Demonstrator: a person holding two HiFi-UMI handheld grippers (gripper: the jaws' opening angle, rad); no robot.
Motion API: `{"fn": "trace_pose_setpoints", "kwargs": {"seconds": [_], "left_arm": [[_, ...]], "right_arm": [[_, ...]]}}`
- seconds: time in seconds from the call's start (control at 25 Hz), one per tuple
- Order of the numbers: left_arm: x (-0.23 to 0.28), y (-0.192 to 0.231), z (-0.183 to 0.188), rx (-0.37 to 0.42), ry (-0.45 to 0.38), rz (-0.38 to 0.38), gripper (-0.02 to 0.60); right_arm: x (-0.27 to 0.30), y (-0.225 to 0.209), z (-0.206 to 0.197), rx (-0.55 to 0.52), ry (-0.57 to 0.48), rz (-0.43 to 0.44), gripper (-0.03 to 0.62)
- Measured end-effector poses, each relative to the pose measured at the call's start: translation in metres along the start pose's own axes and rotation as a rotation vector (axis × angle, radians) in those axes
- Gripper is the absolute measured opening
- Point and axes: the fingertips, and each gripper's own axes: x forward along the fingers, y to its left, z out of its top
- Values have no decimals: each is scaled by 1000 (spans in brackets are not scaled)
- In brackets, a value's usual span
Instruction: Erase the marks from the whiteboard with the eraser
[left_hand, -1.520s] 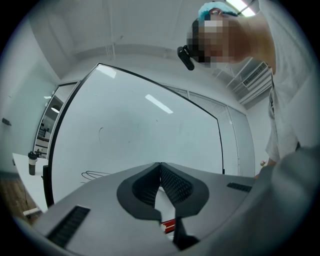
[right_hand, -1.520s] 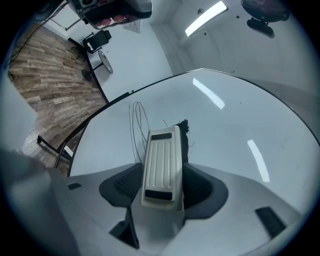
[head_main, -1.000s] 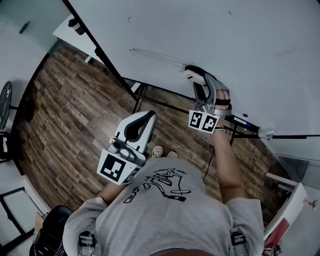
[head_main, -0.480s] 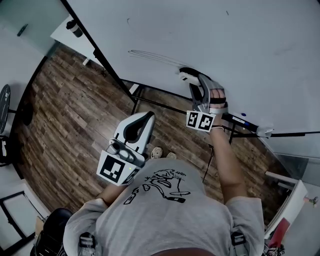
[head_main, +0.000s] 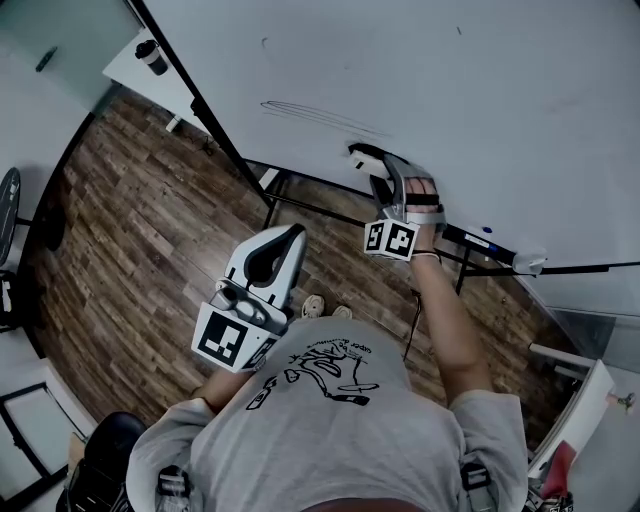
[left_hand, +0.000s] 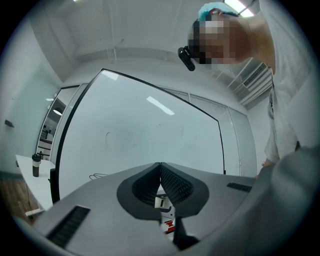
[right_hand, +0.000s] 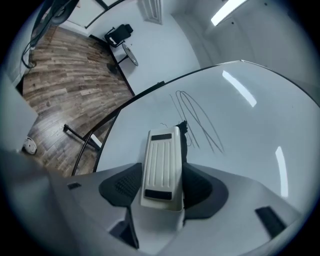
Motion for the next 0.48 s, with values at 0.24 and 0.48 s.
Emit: {"fn": "trace_pose_setpoints", "kwargs": {"seconds": [0.24,0.48], "left_arm": [[1,2,1,-7,-8,-5,21],[2,7,1,-10,-9,-7,21]], "right_arm": [[-33,-54,27,80,-50,-86,261],[-54,-117,35,158,-72,-193,261]]}}
